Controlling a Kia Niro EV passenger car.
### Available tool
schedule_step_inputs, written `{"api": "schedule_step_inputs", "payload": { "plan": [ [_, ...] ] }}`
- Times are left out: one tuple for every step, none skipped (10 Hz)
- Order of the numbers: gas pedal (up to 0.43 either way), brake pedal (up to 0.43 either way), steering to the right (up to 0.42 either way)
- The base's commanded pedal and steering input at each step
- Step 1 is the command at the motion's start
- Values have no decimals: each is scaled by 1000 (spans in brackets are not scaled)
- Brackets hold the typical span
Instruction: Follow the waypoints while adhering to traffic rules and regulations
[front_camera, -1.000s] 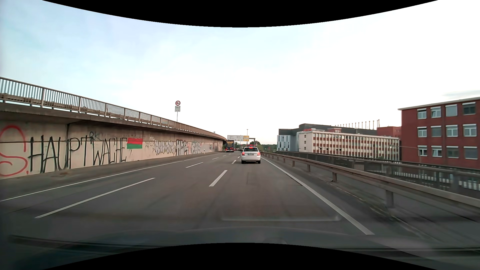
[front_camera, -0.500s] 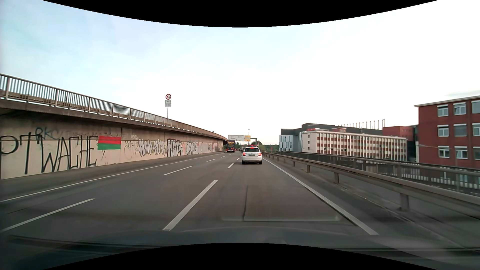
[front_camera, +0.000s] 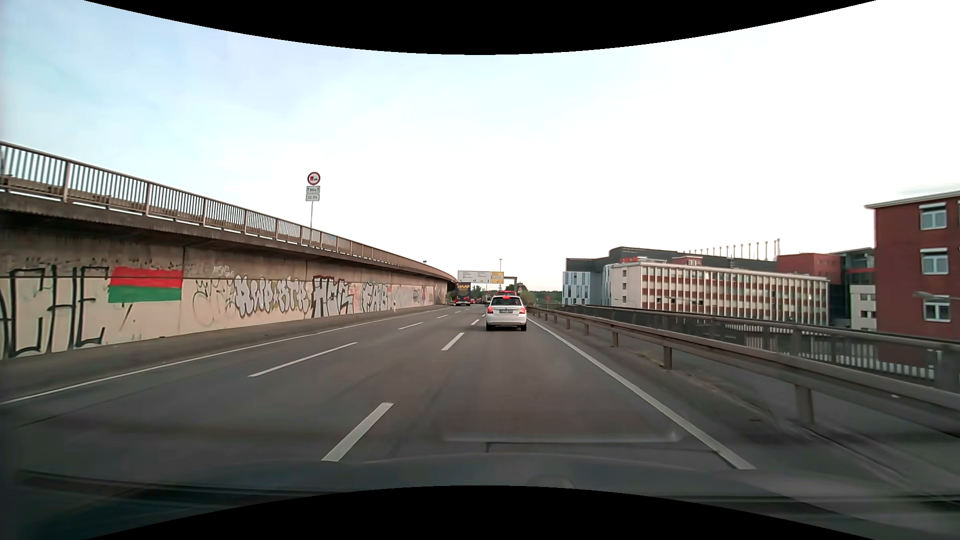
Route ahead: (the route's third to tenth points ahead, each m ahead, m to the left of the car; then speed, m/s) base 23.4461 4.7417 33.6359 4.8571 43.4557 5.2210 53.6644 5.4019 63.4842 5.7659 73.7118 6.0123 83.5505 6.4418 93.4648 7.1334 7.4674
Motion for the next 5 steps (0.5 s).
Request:
{"api": "schedule_step_inputs", "payload": {
  "plan": [
    [0, 189, -10],
    [0, 183, -10],
    [0, 177, -9],
    [0, 165, -8],
    [0, 146, -6]
  ]
}}
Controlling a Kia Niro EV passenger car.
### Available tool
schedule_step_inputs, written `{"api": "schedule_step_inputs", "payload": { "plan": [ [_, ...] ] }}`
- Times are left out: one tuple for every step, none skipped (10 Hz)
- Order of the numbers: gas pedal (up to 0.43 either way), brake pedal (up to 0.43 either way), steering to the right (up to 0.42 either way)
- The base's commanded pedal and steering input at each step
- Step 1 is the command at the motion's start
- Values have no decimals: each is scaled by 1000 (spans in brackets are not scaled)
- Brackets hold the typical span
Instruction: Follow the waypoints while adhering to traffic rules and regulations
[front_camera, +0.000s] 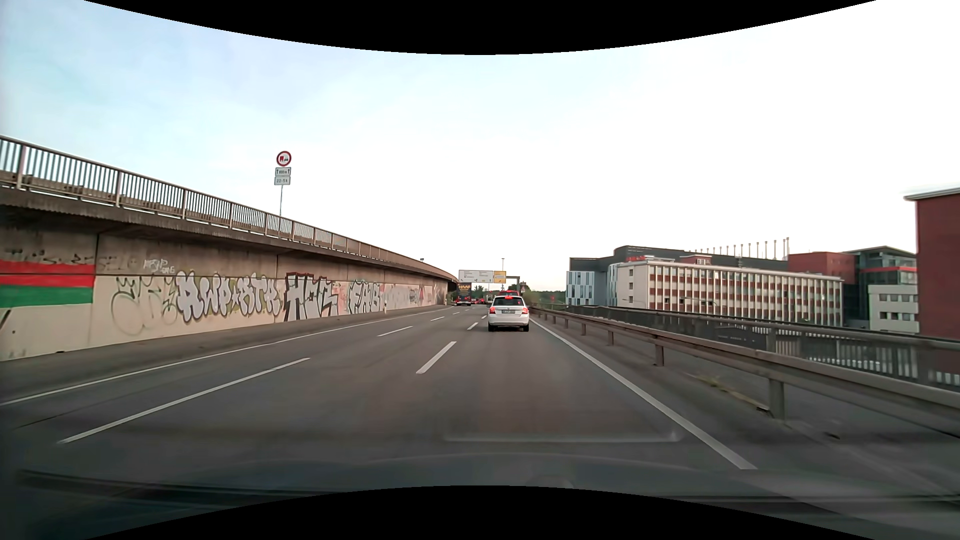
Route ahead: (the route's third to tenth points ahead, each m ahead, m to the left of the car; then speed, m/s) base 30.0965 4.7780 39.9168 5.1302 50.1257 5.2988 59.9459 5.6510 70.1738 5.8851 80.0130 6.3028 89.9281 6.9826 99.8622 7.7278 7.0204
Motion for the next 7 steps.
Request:
{"api": "schedule_step_inputs", "payload": {
  "plan": [
    [0, 140, -5],
    [0, 122, -4],
    [0, 104, -3],
    [0, 91, -1],
    [0, 91, 1],
    [0, 128, 1],
    [0, 152, -1]
  ]
}}
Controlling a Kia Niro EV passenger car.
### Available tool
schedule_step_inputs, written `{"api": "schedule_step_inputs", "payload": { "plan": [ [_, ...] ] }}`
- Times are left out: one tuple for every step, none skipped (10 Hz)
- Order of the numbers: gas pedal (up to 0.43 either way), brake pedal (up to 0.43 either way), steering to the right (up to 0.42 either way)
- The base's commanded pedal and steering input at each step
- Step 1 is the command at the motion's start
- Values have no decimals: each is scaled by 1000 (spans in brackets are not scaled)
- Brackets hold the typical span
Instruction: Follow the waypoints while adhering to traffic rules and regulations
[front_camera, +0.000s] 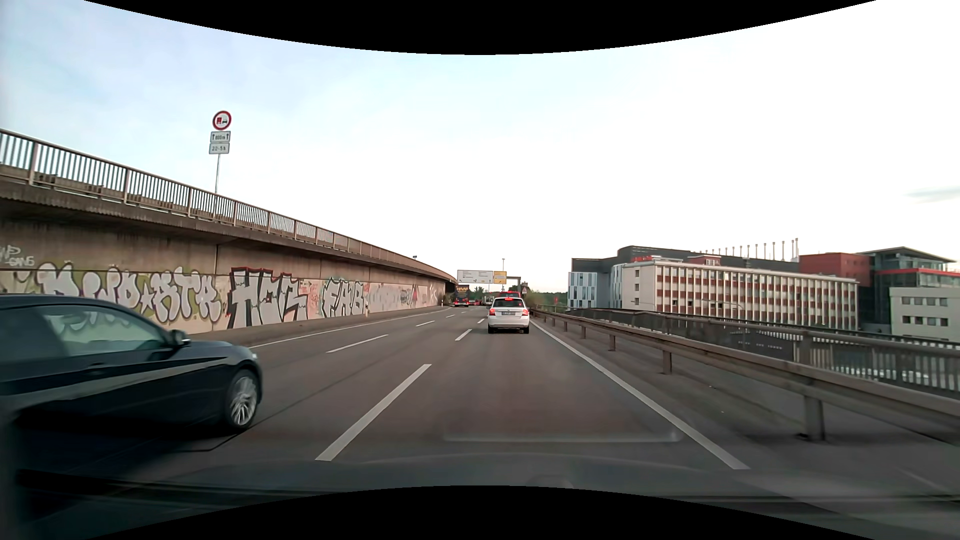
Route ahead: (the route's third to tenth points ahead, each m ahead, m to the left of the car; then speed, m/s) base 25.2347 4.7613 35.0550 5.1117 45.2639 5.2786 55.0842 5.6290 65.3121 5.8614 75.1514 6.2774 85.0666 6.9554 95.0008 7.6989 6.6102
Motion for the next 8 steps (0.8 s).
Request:
{"api": "schedule_step_inputs", "payload": {
  "plan": [
    [0, 165, -5],
    [0, 177, -9],
    [0, 183, -9],
    [0, 189, -9],
    [0, 189, -9],
    [0, 189, -9],
    [0, 189, -9],
    [0, 189, -9]
  ]
}}
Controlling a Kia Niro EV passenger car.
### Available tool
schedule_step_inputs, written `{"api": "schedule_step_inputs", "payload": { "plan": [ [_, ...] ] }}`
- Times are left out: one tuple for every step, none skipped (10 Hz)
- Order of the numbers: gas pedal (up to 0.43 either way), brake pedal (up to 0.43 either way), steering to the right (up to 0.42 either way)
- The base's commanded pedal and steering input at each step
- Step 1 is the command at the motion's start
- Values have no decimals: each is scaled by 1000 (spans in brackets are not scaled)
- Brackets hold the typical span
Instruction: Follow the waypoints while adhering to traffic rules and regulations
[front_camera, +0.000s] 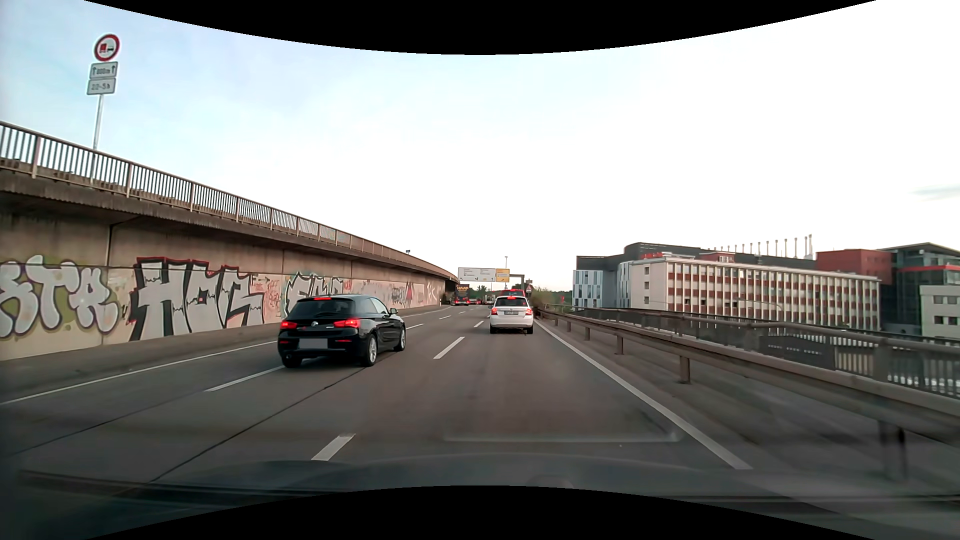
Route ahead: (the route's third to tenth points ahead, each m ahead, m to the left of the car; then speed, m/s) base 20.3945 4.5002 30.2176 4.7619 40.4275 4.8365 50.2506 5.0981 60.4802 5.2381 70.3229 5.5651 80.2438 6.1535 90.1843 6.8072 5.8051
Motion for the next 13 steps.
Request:
{"api": "schedule_step_inputs", "payload": {
  "plan": [
    [0, 189, -8],
    [0, 195, -8],
    [0, 189, -7],
    [0, 189, -6],
    [0, 189, -5],
    [0, 189, -3],
    [0, 189, -1],
    [0, 189, 0],
    [0, 189, 0],
    [0, 189, 1],
    [0, 189, 2],
    [0, 189, 2],
    [0, 189, 2]
  ]
}}
